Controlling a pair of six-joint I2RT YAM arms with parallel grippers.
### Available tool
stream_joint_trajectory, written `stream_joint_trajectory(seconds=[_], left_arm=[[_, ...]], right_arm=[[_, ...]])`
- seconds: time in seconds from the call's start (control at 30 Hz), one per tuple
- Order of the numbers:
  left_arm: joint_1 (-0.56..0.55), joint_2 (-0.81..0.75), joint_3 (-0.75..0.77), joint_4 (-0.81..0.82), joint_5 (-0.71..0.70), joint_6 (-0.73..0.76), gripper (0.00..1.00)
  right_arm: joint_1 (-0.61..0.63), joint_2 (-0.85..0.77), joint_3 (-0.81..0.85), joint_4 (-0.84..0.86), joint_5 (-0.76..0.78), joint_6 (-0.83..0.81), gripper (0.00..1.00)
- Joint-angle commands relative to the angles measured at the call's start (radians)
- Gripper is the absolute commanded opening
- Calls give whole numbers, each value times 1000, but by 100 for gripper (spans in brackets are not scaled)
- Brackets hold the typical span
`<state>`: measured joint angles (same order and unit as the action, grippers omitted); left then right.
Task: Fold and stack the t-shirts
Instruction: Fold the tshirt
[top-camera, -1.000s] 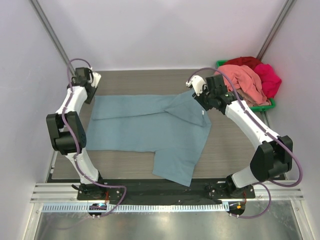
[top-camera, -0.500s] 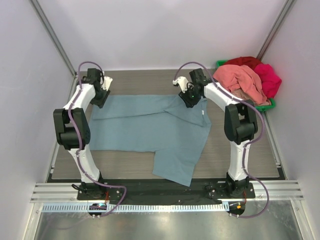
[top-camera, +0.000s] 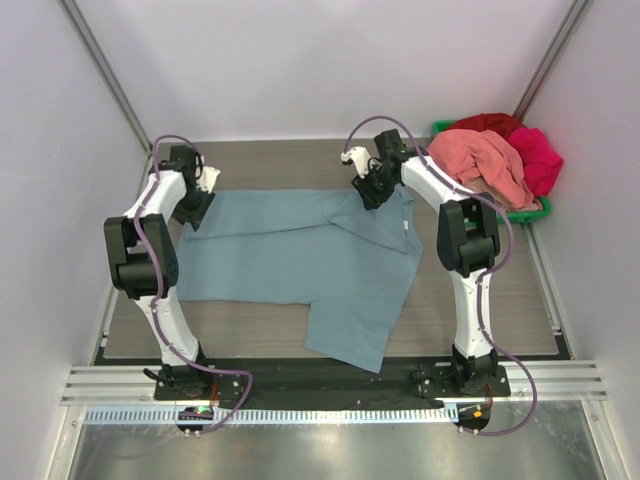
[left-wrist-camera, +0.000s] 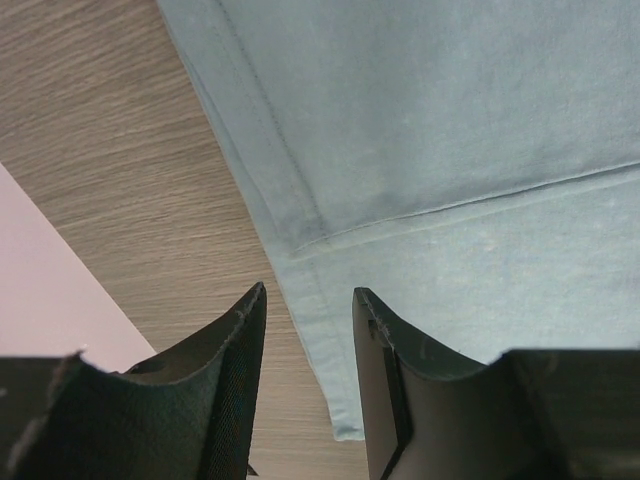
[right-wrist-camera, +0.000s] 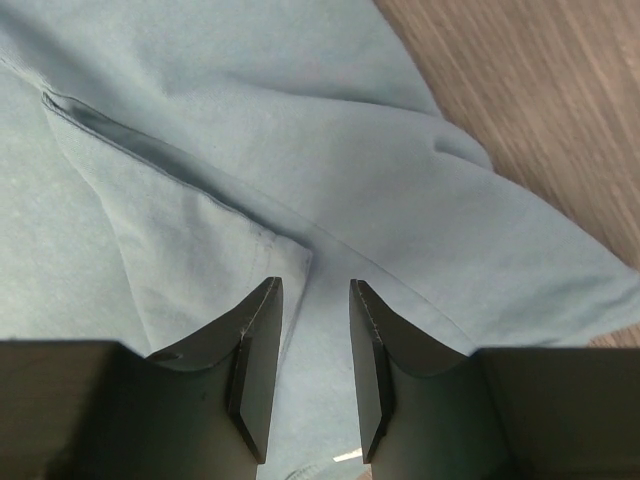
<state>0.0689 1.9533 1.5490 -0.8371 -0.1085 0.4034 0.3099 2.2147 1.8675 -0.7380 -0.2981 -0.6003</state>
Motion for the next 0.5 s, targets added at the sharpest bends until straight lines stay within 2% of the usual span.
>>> stream_joint_trajectory(seconds=[0.0,0.23,0.37,0.47], left_arm=[[3,-17,-17,-11,6,0,41],[3,-27,-27,-8,-14,0,41],[3,-33,-36,-7,-25,-1,41],[3,-39,-49,-3,-30,0,41]], right_arm=[[-3,17,50,-56,-50,-13,38],[-3,53,78,-83,-75,-21,37],[-2,62,84,-83,-96,-29,25],[-2,66,91,-83,-116,-23,8]])
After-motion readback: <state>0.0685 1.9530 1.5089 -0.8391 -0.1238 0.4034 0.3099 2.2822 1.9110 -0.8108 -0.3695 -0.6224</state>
